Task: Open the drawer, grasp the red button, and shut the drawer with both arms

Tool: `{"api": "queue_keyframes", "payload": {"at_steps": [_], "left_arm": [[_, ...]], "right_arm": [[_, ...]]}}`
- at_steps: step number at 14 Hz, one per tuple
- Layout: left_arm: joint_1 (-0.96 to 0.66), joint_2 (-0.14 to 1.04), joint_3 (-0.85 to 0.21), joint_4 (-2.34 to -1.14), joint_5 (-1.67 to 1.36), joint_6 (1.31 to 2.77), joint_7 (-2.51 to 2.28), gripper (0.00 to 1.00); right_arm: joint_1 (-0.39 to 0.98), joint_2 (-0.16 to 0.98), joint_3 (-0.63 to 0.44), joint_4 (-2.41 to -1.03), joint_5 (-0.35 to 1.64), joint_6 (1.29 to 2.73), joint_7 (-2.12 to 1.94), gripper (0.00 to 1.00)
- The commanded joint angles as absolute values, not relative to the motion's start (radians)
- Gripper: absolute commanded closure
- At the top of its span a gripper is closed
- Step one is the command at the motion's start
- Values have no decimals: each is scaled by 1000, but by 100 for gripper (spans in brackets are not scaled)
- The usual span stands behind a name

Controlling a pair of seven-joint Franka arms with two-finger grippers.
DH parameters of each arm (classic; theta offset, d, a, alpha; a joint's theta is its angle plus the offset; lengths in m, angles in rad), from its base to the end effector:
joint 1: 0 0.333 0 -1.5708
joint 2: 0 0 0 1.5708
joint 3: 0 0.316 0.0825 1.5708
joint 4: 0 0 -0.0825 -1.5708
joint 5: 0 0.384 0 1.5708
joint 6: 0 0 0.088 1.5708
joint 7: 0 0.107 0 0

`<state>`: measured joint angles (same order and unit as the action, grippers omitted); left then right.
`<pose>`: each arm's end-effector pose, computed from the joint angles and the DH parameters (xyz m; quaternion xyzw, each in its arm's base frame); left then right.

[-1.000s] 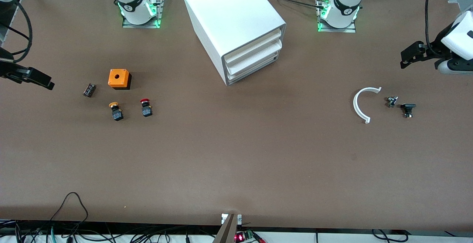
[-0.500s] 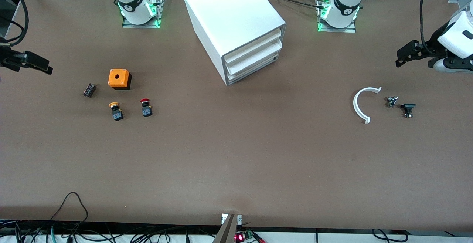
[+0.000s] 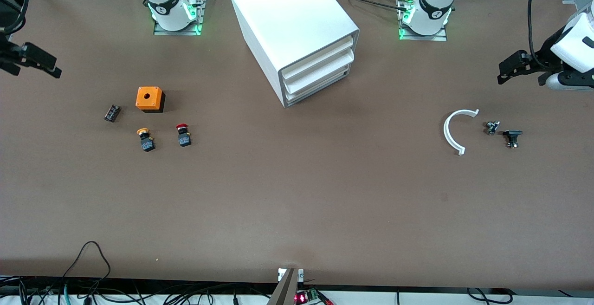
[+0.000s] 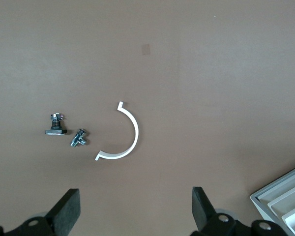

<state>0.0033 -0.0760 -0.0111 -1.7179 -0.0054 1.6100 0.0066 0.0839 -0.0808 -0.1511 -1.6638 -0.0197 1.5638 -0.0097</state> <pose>0.5317 -0.0049 0.5996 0.9998 -0.0070 -0.0160 0.0023 0.5263 -0.0408 0.6233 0.9995 -0.0284 -0.0102 0.0034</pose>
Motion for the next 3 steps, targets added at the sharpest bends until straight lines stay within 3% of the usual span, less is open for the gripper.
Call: {"api": "queue_keyframes", "payload": {"at_steps": [1,3], "left_arm": [[11,-81,-15,-1704,-26,1600,28,0],[11,-81,-15,-1703,-26,1600,28,0]], "right_arm": [[86,-129,-147,-1710,-29,1563,-6,0],[86,-126,-143,-1712,-31,1566,-6,0]]}}
